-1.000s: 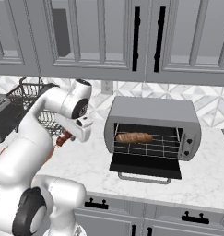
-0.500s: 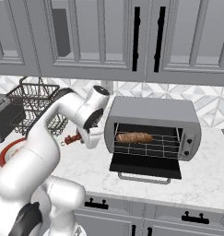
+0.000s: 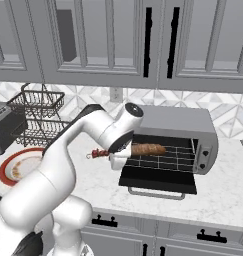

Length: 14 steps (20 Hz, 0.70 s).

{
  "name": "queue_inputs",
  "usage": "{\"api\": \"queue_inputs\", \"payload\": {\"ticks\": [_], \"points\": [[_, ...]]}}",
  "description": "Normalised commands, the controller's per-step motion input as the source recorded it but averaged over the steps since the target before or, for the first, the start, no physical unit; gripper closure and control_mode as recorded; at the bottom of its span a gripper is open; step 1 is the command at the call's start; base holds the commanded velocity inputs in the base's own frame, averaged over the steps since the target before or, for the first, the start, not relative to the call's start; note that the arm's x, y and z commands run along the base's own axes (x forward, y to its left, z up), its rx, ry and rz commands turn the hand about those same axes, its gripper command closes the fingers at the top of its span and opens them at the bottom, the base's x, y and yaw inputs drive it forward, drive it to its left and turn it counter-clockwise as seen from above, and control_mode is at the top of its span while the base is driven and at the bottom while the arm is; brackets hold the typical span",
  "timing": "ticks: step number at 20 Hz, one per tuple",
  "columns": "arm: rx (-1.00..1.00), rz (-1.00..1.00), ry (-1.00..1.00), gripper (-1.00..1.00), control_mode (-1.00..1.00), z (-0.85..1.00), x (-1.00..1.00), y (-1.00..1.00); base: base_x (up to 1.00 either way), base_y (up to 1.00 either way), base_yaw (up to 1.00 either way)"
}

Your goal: Pick up the kebab skewer and baguette bread, and place them inside the toaster oven. Close the toaster oven door and start by setting the timer.

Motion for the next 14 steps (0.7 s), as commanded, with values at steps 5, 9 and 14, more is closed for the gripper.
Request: {"api": "queue_inputs", "payload": {"ticks": [5,9,14], "points": [[0.0,-0.21,0.0,1.0,-1.0,0.0,0.0,-0.86,0.0,0.0,0.0],[0.0,-0.24,0.0,1.0,-1.0,0.0,0.01,-0.72,0.0,0.0,0.0],[0.0,-0.09,-0.03,1.0,-1.0,0.0,0.15,-0.77,0.0,0.0,0.0]]}}
